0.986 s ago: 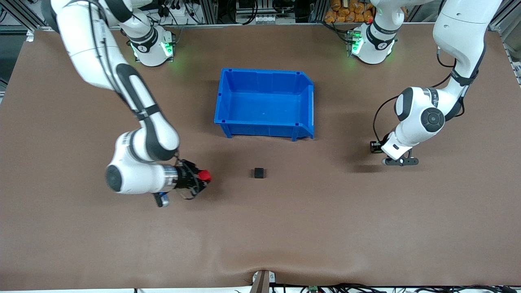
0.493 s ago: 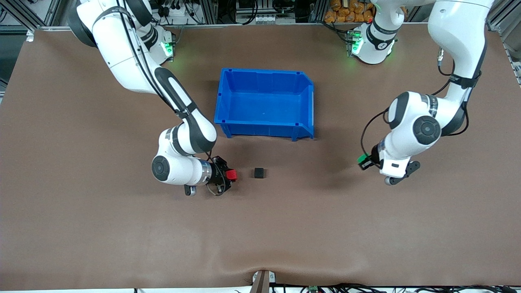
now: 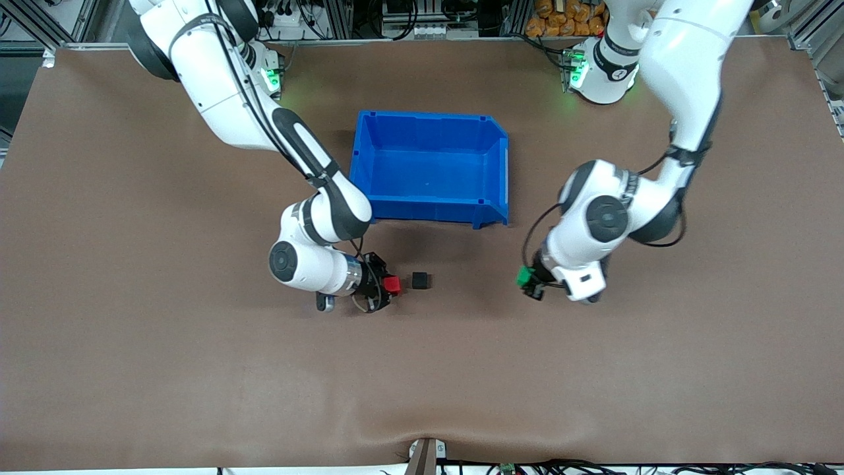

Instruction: Attach green and red cubes to black cube

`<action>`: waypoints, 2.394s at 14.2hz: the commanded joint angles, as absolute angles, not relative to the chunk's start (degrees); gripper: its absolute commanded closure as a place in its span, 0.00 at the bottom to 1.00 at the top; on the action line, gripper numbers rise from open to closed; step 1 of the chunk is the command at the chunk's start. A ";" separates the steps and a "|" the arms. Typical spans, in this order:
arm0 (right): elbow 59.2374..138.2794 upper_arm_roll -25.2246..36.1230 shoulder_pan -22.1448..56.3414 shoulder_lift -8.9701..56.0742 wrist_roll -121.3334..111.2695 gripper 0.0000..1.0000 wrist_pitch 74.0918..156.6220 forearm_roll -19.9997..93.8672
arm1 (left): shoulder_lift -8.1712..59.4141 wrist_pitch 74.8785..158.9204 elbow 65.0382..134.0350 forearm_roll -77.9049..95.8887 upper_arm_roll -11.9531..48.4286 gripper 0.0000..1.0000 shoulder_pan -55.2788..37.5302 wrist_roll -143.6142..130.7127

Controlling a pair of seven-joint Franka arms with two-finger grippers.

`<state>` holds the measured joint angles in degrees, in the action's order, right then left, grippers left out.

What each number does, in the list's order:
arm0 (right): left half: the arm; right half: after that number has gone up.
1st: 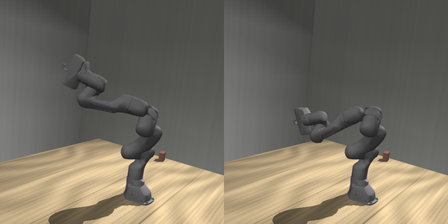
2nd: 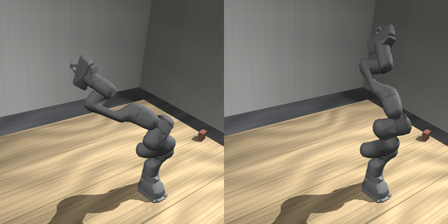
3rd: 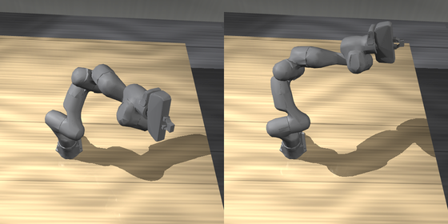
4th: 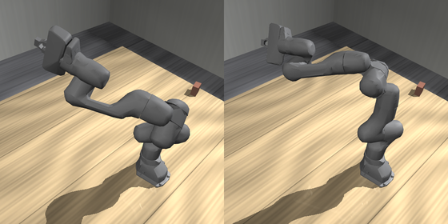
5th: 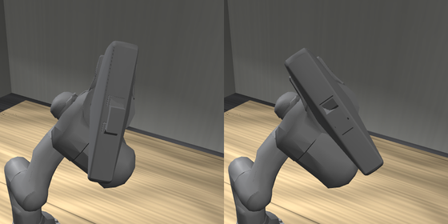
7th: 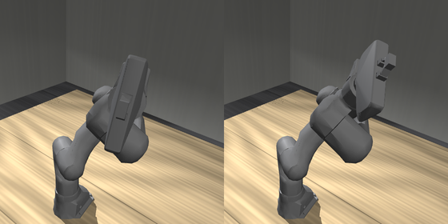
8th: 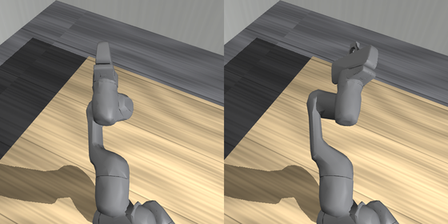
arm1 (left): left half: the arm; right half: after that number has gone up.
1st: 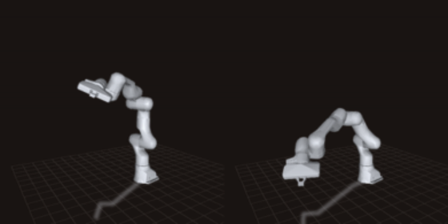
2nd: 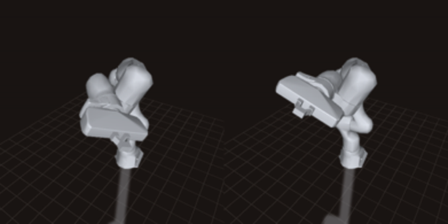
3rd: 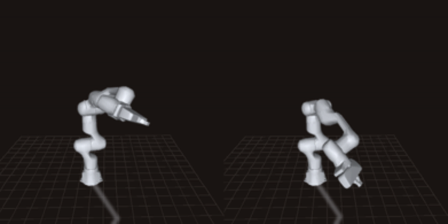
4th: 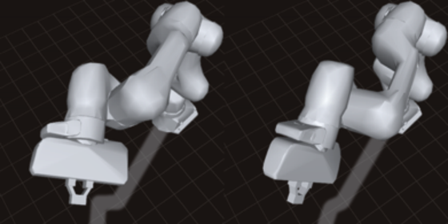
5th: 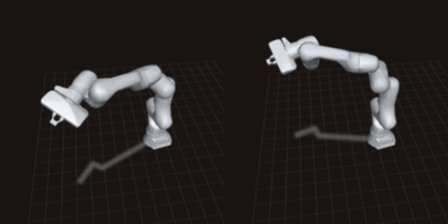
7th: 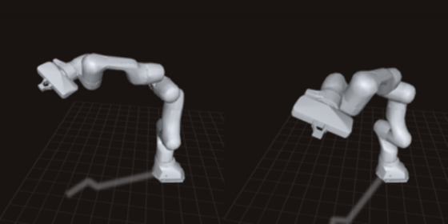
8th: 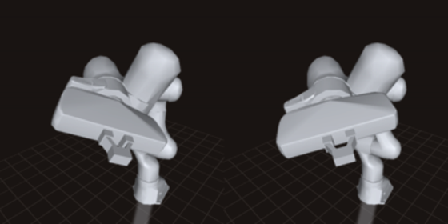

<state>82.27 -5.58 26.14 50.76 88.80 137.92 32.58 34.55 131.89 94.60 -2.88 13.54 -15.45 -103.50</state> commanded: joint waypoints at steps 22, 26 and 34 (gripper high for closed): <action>64.52 -0.79 7.05 43.78 67.29 0.00 113.77 10.90 | 54.23 132.18 74.88 -2.55 9.84 1.00 -32.34 -135.09; 64.16 -0.62 0.02 33.25 42.54 0.00 100.05 11.07 | 55.02 135.52 73.65 -2.55 8.80 1.00 -32.61 -135.09; 67.13 4.57 -0.17 12.16 11.30 0.00 74.03 7.65 | 55.46 138.25 74.00 -2.99 5.71 0.00 -35.51 -126.49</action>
<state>61.80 4.80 -0.58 19.91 18.10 77.08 10.07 54.48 137.73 75.38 -2.94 7.02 -33.85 -129.68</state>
